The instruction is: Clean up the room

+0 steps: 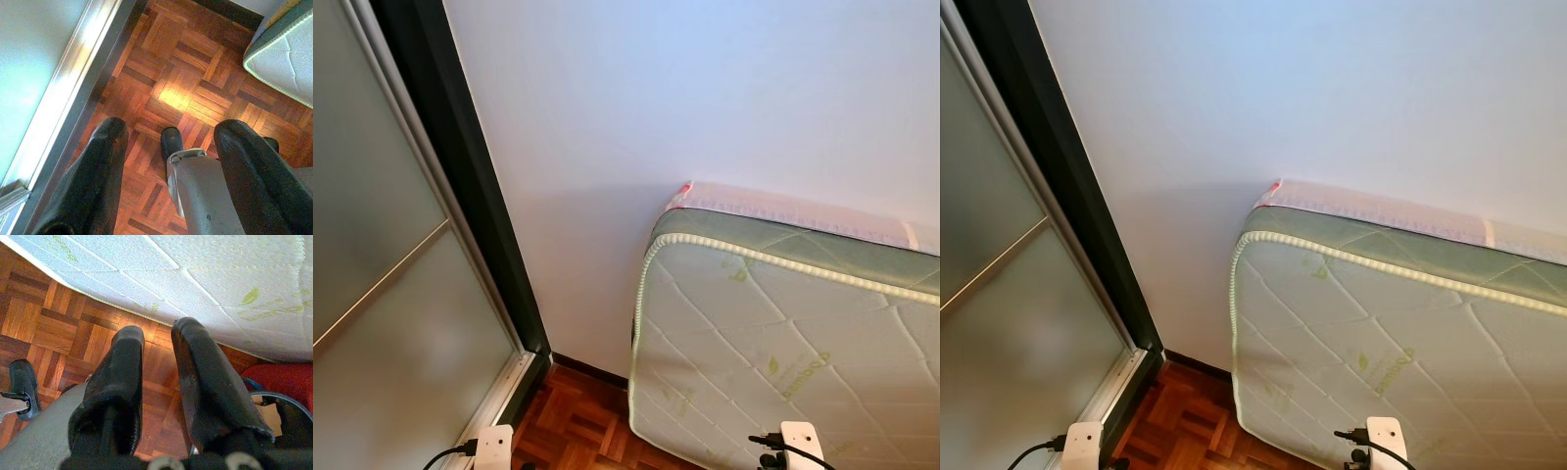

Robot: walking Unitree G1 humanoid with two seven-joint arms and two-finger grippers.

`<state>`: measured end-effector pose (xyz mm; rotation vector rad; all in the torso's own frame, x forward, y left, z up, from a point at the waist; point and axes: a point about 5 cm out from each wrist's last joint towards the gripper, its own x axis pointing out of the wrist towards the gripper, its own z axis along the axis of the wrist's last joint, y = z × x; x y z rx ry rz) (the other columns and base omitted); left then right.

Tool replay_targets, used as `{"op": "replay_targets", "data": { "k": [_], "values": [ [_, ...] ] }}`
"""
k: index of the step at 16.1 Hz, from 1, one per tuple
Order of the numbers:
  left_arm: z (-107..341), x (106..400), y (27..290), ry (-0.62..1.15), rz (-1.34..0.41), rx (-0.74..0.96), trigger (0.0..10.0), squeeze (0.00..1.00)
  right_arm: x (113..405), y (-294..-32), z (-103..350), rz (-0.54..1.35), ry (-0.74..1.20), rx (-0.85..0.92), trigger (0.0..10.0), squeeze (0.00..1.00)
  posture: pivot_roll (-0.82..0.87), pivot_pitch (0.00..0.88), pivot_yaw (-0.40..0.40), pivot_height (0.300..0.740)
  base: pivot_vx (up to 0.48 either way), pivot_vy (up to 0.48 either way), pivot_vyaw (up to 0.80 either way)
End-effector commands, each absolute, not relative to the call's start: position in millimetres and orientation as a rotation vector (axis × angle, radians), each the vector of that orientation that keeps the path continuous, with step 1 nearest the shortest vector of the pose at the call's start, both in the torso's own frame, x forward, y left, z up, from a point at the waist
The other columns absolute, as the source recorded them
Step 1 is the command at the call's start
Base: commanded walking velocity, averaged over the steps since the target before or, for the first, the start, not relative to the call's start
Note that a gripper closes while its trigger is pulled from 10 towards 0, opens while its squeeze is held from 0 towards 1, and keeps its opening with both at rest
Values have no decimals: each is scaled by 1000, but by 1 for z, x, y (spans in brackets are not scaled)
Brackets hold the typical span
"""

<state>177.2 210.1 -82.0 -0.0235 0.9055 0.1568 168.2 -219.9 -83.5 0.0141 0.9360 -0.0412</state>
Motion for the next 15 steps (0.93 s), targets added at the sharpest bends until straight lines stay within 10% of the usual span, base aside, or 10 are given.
{"op": "replay_targets", "data": {
  "k": [1, 15],
  "values": [
    [-41, 253, 211, 882, 86, -16, 10000, 0, 203, -246, -61, -149, 895, 192, 10000, 0, 45, 0, -85, 740, 0, 0, 0],
    [-42, 251, 212, 872, 184, -102, 10000, 0, 199, -246, -64, -181, 941, 220, 10000, 0, 31, 0, -88, 740, 0, 0, 0]
  ]
}}
